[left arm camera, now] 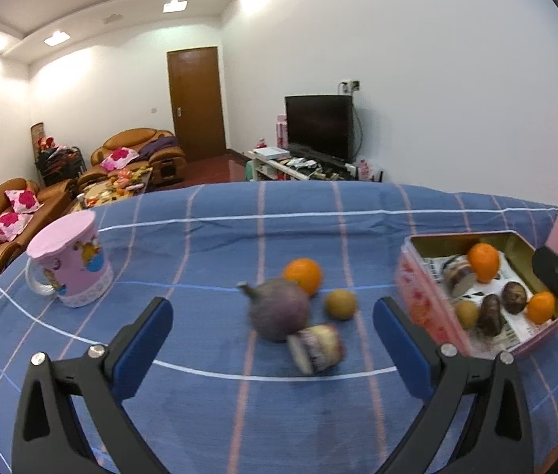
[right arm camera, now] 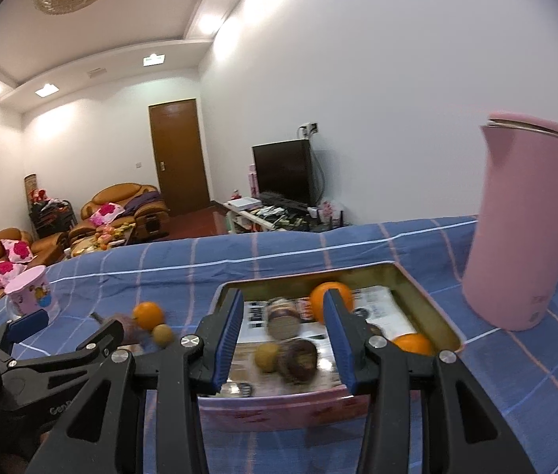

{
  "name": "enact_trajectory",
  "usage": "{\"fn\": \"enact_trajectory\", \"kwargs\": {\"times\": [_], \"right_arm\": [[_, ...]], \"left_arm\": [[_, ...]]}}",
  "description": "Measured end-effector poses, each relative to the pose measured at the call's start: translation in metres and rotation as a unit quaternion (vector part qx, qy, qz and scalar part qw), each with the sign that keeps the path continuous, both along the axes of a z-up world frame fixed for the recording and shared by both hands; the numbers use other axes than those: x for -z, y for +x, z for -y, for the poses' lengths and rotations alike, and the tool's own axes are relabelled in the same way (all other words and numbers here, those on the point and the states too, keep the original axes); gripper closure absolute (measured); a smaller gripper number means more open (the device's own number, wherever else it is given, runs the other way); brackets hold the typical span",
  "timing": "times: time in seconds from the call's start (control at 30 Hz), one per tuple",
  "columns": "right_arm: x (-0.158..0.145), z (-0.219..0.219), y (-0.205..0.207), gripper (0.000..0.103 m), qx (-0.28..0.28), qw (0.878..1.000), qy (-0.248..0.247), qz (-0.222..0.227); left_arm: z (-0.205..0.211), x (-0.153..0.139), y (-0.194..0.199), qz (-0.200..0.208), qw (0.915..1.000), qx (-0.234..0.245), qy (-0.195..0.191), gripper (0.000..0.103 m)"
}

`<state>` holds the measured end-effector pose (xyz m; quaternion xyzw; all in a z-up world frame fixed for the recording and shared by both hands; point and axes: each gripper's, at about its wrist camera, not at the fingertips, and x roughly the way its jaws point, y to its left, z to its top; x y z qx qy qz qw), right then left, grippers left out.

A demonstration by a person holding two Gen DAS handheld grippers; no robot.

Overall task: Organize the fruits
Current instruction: 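Move both open grippers back toward the remaining loose items, then grasp a striped purple-white cylinder with the right gripper while the left grasps a large purple fruit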

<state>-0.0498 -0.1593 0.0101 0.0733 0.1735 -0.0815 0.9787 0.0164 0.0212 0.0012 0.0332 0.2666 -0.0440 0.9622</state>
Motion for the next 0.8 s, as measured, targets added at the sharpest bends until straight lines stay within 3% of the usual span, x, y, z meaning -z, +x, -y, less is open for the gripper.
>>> {"fn": "enact_trajectory", "kwargs": {"times": [0.27,0.5,0.63,0.8], "right_arm": [[0.002,-0.031,0.013,0.059,-0.032,0.999,0.001,-0.014],[0.007,-0.067,0.036,0.059,-0.085,0.995,-0.009,-0.052],[0.015,-0.089,0.054,0.059,-0.126,0.988,-0.007,-0.089],[0.031,-0.12,0.082,0.059,-0.177,0.97,-0.011,-0.166]], "left_arm": [[-0.063,0.006,0.024,-0.026,0.9979,-0.06,-0.003,0.0],[-0.108,0.011,0.039,-0.035,0.9928,-0.115,-0.006,0.0],[-0.12,0.015,0.046,-0.044,0.9911,-0.125,-0.008,0.0],[-0.116,0.016,0.05,-0.044,0.9907,-0.128,0.004,0.0]]}}
